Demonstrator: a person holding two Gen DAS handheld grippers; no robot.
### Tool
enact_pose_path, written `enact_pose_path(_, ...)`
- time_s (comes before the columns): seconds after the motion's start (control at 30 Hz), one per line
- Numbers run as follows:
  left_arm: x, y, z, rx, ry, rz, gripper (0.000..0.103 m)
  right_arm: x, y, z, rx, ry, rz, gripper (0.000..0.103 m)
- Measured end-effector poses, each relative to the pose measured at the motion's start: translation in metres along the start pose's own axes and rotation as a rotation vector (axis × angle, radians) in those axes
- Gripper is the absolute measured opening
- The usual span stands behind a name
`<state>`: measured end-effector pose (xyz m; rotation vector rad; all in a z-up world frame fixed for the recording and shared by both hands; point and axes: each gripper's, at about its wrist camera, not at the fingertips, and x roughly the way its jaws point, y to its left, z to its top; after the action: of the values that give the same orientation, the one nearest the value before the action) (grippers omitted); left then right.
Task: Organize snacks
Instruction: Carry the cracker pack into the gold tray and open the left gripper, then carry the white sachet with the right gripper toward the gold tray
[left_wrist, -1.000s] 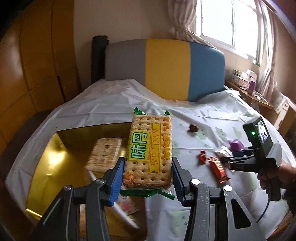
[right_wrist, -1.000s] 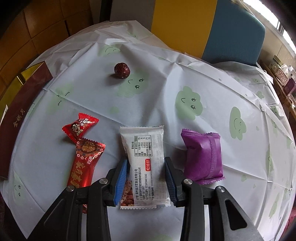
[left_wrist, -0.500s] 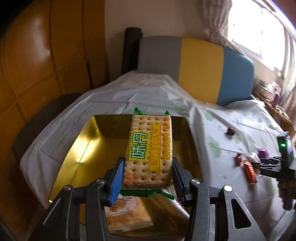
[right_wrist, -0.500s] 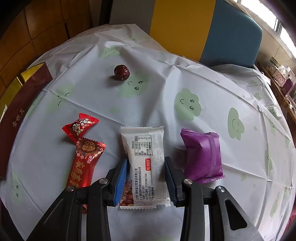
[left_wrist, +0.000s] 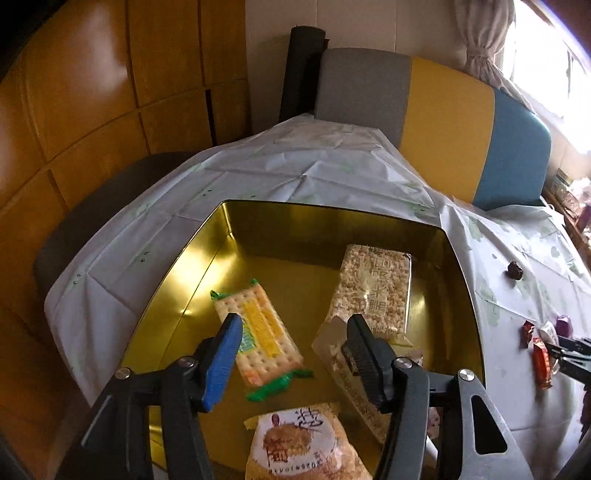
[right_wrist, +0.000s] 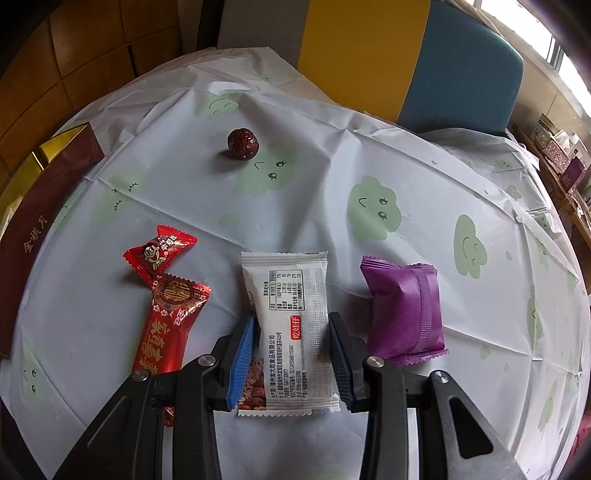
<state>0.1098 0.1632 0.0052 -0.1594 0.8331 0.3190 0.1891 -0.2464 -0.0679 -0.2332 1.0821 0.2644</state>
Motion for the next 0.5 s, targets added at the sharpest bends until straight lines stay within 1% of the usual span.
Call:
enact_pose_path(0.13, -0.01, -0.008, -0.011, 0.017, -0.003, -0.012, 0.06, 0.001, -0.001, 0.002, -0.001, 0.001, -0.001, 0.039)
enact_pose_path(0.2, -0.017, -0.012, -0.017, 0.027, -0.009, -0.027, 0.062, 0.002, -0.001, 0.003, -0.003, 0.001, -0.004, 0.039)
enact_pose_path(0.4, -0.045, -0.029, -0.03, 0.088, -0.058, -0.068, 0.064, 0.002, 0.002, 0.002, -0.004, -0.002, -0.011, 0.039)
enact_pose_path(0.5, -0.053, -0.033, -0.034, 0.104, -0.067, -0.086, 0.066, 0.002, 0.003, 0.002, -0.002, -0.001, -0.016, 0.039)
